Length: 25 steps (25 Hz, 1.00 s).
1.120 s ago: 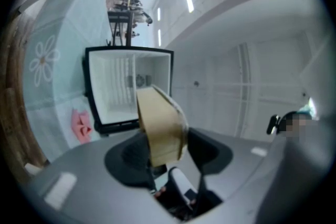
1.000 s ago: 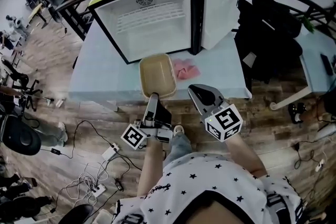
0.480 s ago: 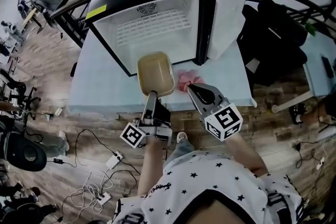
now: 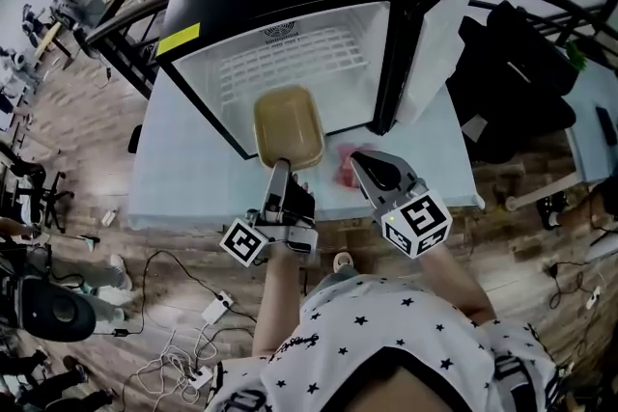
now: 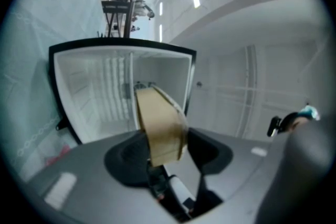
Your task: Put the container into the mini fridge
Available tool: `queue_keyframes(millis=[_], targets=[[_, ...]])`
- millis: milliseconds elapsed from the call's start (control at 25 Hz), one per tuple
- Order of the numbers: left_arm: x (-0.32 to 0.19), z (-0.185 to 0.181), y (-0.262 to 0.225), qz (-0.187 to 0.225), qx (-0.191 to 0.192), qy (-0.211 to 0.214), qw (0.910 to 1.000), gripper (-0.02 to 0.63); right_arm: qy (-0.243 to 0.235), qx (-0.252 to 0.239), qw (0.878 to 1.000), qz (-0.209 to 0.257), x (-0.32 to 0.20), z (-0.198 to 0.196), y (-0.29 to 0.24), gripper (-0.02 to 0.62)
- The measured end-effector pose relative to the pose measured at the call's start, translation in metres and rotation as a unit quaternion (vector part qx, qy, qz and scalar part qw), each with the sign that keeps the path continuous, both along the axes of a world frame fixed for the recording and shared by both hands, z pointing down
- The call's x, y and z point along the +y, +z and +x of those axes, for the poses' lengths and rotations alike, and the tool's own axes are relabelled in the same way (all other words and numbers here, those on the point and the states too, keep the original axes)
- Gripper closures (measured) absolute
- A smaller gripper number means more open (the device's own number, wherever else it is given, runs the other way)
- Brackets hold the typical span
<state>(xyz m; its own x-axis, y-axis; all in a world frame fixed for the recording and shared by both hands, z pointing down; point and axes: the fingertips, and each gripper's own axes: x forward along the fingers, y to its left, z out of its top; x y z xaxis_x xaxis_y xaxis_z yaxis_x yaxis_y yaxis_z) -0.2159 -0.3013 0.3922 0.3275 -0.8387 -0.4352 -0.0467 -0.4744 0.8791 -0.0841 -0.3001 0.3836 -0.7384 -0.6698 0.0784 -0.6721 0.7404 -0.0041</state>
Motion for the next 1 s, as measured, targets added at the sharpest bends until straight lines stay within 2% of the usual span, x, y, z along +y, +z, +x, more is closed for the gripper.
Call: queue_keyframes(millis=[600, 1000], targets=[[-0.069, -0.022, 0.0, -0.003, 0.002, 0.017, 0.9998, 0.388, 0.017, 0.012, 1.0, -0.006, -0.053, -0.021, 0.01, 0.574], [-0.114, -0.034, -0.002, -0.017, 0.0, -0.001, 0.9999, 0.387, 0.015, 0.018, 1.0, -0.012, -0.076, -0.037, 0.016, 0.574]])
